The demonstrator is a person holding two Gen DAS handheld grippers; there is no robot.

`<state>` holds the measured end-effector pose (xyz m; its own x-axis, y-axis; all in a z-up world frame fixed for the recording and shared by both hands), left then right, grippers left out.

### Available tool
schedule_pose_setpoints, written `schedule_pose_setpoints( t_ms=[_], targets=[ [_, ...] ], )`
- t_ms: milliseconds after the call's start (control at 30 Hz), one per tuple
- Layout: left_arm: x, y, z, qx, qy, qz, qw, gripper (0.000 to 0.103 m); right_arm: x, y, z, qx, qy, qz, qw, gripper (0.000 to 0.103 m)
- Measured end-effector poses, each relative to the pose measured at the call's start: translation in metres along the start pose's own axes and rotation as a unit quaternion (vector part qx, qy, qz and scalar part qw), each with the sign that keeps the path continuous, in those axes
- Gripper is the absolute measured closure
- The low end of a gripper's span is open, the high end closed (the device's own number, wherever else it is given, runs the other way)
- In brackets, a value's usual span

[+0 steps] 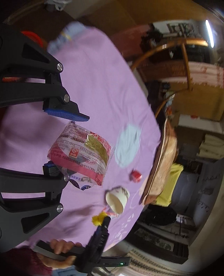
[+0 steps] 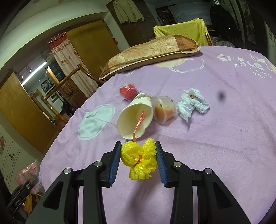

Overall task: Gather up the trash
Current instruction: 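Carry both items over the wastebasket and open both tools to drop them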

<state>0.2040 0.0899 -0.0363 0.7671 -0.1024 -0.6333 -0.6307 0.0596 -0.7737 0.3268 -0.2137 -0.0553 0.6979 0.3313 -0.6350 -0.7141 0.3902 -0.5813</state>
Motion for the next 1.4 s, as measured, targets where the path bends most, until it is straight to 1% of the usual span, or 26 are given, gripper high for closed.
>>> schedule_pose_setpoints(
  t_ms=[67,133,200,367,467,500,533,567,600,633,700,767,833,900,933,1000,1067,1100,1133,1167,1200,1233,1267,1300,1333,1400],
  targets=[
    [-0.027,0.026,0.025,-0.020,-0.033,-0.004,0.9992,0.063,-0.003,0.005,0.005,-0.008,-0.003,0.000,1.000,0.064],
    [-0.046,0.053,0.050,-0.051,-0.055,0.000,0.9972,0.063,-0.005,0.008,0.008,-0.018,-0.002,-0.003,1.000,0.064],
    [-0.060,0.088,0.080,-0.091,-0.070,0.014,0.9933,0.063,-0.006,0.011,0.010,-0.024,-0.002,-0.004,1.000,0.064],
    [-0.057,0.143,0.138,-0.138,-0.113,0.063,0.9820,0.063,-0.010,0.020,0.015,-0.043,0.004,-0.012,0.999,0.064],
    [-0.040,0.166,0.160,-0.163,-0.110,0.096,0.9757,0.060,-0.013,0.023,0.015,-0.053,0.014,-0.024,0.998,0.064],
    [-0.033,0.174,0.165,-0.167,-0.107,0.110,0.9740,0.053,-0.013,0.024,0.015,-0.056,0.017,-0.026,0.998,0.064],
    [-0.029,0.179,0.169,-0.170,-0.111,0.122,0.9717,0.039,-0.013,0.025,0.016,-0.058,0.019,-0.027,0.998,0.064],
    [-0.024,0.187,0.176,-0.178,-0.122,0.135,0.9670,0.032,-0.012,0.027,0.017,-0.063,0.021,-0.028,0.997,0.063],
    [-0.023,0.192,0.182,-0.185,-0.129,0.137,0.9646,0.022,-0.012,0.029,0.018,-0.068,0.024,-0.028,0.997,0.064],
    [-0.021,0.197,0.190,-0.196,-0.136,0.140,0.9611,0.019,-0.011,0.030,0.019,-0.075,0.027,-0.029,0.996,0.063],
    [-0.021,0.203,0.200,-0.209,-0.137,0.143,0.9578,0.015,-0.011,0.035,0.026,-0.096,0.028,-0.033,0.994,0.064],
    [-0.023,0.207,0.212,-0.226,-0.144,0.141,0.9530,0.012,-0.017,0.036,0.032,-0.107,0.024,-0.046,0.993,0.063],
    [-0.028,0.211,0.220,-0.238,-0.160,0.135,0.9483,0.009,-0.022,0.038,0.038,-0.120,0.026,-0.060,0.991,0.063],
    [-0.034,0.210,0.231,-0.243,-0.184,0.128,0.9438,0.009,-0.028,0.042,0.046,-0.125,0.026,-0.071,0.989,0.063],
    [-0.038,0.210,0.236,-0.243,-0.194,0.124,0.9422,0.009,-0.031,0.045,0.051,-0.125,0.020,-0.072,0.989,0.063],
    [-0.046,0.211,0.242,-0.242,-0.211,0.112,0.9404,0.009,-0.038,0.058,0.076,-0.134,-0.006,-0.071,0.988,0.064],
    [-0.055,0.206,0.247,-0.236,-0.229,0.096,0.9395,0.009,-0.045,0.075,0.109,-0.149,-0.042,-0.058,0.986,0.064],
    [-0.058,0.206,0.250,-0.232,-0.238,0.090,0.9386,0.009,-0.048,0.086,0.129,-0.161,-0.062,-0.050,0.984,0.064],
    [-0.062,0.204,0.253,-0.229,-0.247,0.085,0.9378,0.009,-0.051,0.103,0.156,-0.181,-0.086,-0.036,0.979,0.063],
    [-0.068,0.201,0.255,-0.222,-0.262,0.076,0.9363,0.008,-0.053,0.115,0.174,-0.195,-0.103,-0.026,0.975,0.063],
    [-0.071,0.200,0.257,-0.215,-0.273,0.069,0.9350,0.007,-0.055,0.132,0.196,-0.215,-0.125,-0.011,0.969,0.063],
    [-0.079,0.198,0.259,-0.206,-0.292,0.060,0.9321,0.007,-0.056,0.157,0.224,-0.243,-0.150,0.009,0.958,0.062],
    [-0.084,0.196,0.260,-0.200,-0.306,0.054,0.9294,0.007,-0.057,0.173,0.240,-0.262,-0.163,0.022,0.951,0.062],
    [-0.090,0.194,0.263,-0.193,-0.321,0.047,0.9259,0.007,-0.055,0.195,0.260,-0.287,-0.176,0.039,0.941,0.062],
    [-0.096,0.193,0.265,-0.185,-0.334,0.042,0.9233,0.007,-0.053,0.215,0.275,-0.309,-0.186,0.056,0.931,0.062],
    [-0.108,0.191,0.271,-0.177,-0.359,0.031,0.9158,0.007,-0.039,0.266,0.305,-0.358,-0.199,0.104,0.906,0.062]
  ],
)
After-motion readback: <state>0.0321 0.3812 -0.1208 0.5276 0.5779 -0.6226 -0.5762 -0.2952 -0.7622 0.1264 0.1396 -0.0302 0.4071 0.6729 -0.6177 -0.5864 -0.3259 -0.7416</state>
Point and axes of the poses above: each gripper's, at about its wrist camera, not at the fingertips, and x roughly the way its jaws point, z to its left, y to its underside, the point moved 6 cm from there along x, roughly the way its jaws point, and after that the axes turned 10 degrees about x, right-handed, at the moved point
